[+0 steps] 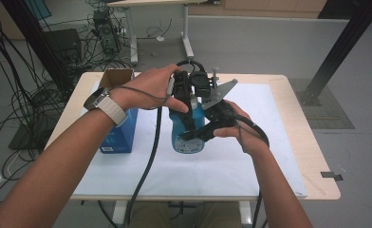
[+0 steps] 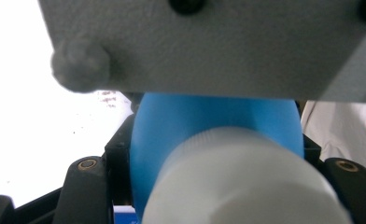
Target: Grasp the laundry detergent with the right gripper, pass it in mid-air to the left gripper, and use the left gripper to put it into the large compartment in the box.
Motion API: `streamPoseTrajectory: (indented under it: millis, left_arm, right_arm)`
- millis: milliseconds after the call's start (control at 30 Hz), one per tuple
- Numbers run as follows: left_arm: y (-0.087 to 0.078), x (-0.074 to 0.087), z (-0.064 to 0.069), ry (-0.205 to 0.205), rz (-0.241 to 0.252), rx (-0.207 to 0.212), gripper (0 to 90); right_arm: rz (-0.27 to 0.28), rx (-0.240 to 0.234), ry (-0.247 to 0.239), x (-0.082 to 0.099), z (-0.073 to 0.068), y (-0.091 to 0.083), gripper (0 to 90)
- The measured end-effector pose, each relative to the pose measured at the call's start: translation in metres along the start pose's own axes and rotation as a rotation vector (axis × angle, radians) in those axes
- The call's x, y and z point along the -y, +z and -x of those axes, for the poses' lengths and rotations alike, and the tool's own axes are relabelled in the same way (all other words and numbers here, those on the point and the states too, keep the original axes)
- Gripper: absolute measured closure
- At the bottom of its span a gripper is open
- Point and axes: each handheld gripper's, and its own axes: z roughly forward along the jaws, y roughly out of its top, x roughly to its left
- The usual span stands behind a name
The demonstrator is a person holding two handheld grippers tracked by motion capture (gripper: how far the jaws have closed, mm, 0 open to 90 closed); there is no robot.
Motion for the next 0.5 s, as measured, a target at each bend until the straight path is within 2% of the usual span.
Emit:
streamPoseTrajectory:
  millis: [100,167,233,300,367,500]
  left_arm:
    - [-0.002,0.000,0.002,0.008,-0.001,-0.006,38.3]
    - [-0.001,0.000,0.003,0.010,-0.005,-0.002,38.3]
    - [-0.002,0.000,0.004,0.010,-0.005,-0.003,38.3]
    - [-0.002,0.002,0.004,0.004,-0.004,-0.005,38.2]
    - [-0.003,0.003,0.005,-0.001,-0.007,-0.009,38.2]
    - [-0.002,0.005,0.004,-0.019,-0.021,-0.014,38.2]
  right_arm:
    - [0.008,0.002,-0.006,0.000,-0.001,-0.001,42.7]
    - [0.017,0.012,0.010,0.001,-0.002,-0.004,27.4]
    - [0.017,0.031,0.038,0.007,-0.002,-0.009,16.8]
    - [-0.005,0.040,0.060,0.016,-0.003,-0.018,14.5]
    - [0.008,0.054,0.091,0.027,-0.006,-0.028,10.7]
    - [-0.031,0.078,0.136,0.045,-0.010,-0.048,12.7]
